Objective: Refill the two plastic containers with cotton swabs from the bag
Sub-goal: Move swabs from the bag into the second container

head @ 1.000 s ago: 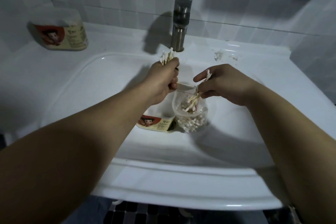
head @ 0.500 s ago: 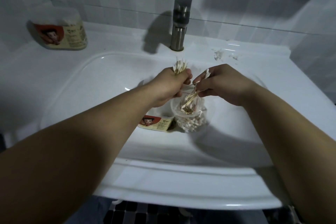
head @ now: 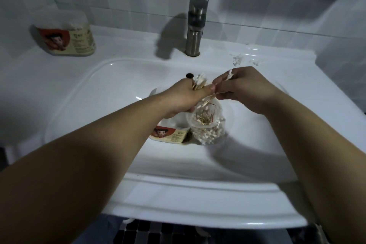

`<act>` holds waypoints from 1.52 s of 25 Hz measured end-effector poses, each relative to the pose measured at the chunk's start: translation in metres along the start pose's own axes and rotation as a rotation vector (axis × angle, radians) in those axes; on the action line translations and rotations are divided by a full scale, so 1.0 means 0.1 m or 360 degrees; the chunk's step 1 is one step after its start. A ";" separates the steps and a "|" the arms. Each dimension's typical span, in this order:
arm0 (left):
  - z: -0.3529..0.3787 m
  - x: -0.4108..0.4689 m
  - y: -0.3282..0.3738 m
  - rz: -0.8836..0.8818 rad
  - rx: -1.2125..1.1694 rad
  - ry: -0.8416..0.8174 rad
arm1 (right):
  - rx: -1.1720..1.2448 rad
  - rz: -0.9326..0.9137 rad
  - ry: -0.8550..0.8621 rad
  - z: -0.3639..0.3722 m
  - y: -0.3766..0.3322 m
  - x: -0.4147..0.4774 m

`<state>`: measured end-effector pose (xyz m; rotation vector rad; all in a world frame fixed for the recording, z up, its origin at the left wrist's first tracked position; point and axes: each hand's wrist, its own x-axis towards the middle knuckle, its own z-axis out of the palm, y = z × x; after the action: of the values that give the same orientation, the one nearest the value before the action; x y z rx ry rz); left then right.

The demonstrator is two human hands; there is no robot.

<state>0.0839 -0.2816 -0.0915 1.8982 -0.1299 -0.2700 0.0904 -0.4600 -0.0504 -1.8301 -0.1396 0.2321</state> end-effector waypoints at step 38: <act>0.02 -0.02 0.04 -0.0094 -0.0430 -0.0055 | 0.0150 -0.0013 0.0073 0.04 0.09 0.08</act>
<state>0.0811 -0.2846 -0.0878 1.6314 -0.0571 -0.3427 0.0972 -0.4568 -0.0607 -1.7393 -0.1026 0.1876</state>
